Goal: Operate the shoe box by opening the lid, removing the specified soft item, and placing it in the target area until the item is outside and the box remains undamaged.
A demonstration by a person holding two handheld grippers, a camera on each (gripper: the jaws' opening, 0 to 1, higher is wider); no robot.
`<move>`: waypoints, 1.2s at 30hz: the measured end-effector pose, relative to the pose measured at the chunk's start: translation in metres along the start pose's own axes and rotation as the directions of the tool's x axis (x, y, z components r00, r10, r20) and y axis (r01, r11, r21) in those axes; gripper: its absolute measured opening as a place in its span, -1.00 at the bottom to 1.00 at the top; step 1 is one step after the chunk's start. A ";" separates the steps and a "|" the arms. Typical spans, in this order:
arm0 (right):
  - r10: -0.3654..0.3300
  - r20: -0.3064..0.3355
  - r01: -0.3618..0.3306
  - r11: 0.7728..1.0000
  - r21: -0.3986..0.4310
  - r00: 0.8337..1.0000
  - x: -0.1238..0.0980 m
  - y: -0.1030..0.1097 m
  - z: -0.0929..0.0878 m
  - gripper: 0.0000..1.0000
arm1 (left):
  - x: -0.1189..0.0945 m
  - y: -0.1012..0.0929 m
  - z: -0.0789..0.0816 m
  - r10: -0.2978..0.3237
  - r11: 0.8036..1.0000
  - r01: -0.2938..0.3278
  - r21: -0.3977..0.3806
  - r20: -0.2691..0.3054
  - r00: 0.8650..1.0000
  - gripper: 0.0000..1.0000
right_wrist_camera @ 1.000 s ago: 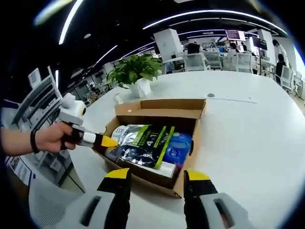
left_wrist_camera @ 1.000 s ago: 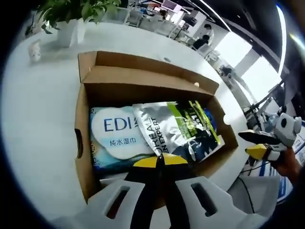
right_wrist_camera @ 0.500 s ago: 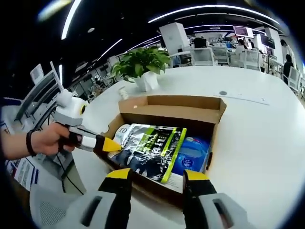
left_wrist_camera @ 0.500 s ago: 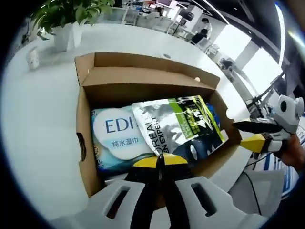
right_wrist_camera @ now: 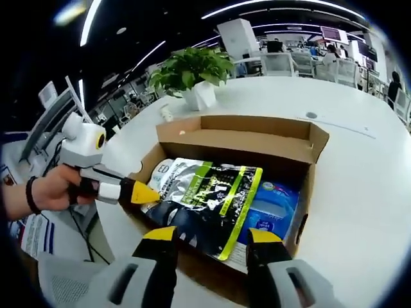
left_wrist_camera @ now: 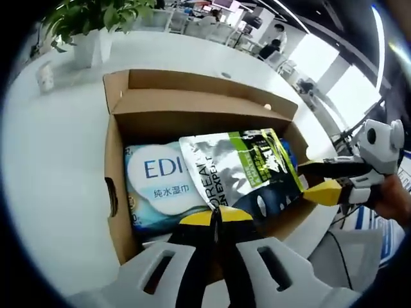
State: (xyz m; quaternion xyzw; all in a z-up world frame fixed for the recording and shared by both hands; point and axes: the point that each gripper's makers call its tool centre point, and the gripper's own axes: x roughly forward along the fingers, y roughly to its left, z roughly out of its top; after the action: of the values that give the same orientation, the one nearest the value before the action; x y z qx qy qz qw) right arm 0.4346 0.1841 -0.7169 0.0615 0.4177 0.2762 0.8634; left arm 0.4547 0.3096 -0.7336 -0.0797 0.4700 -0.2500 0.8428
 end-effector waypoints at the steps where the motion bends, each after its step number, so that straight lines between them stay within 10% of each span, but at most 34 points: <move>1: -0.001 -0.004 0.001 1.000 0.001 1.000 0.001 0.000 -0.001 -0.22 | 0.000 0.000 0.000 -0.001 1.000 0.001 -0.001 -0.001 1.000 -0.98; 16: 0.028 -0.052 -0.027 0.999 0.023 0.998 0.019 0.001 -0.003 -0.29 | 0.001 0.001 0.000 -0.007 1.000 0.006 -0.020 -0.004 1.000 -0.98; 36: -0.011 0.024 0.009 0.996 0.086 1.000 0.014 -0.007 0.008 -1.00 | -0.005 0.003 -0.004 -0.024 1.000 0.024 -0.003 -0.002 1.000 -0.98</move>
State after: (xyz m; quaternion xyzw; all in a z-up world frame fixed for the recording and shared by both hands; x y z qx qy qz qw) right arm 0.4507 0.1868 -0.7241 0.0999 0.4190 0.2530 0.8663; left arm 0.4498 0.3149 -0.7329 -0.0865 0.4704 -0.2593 0.8390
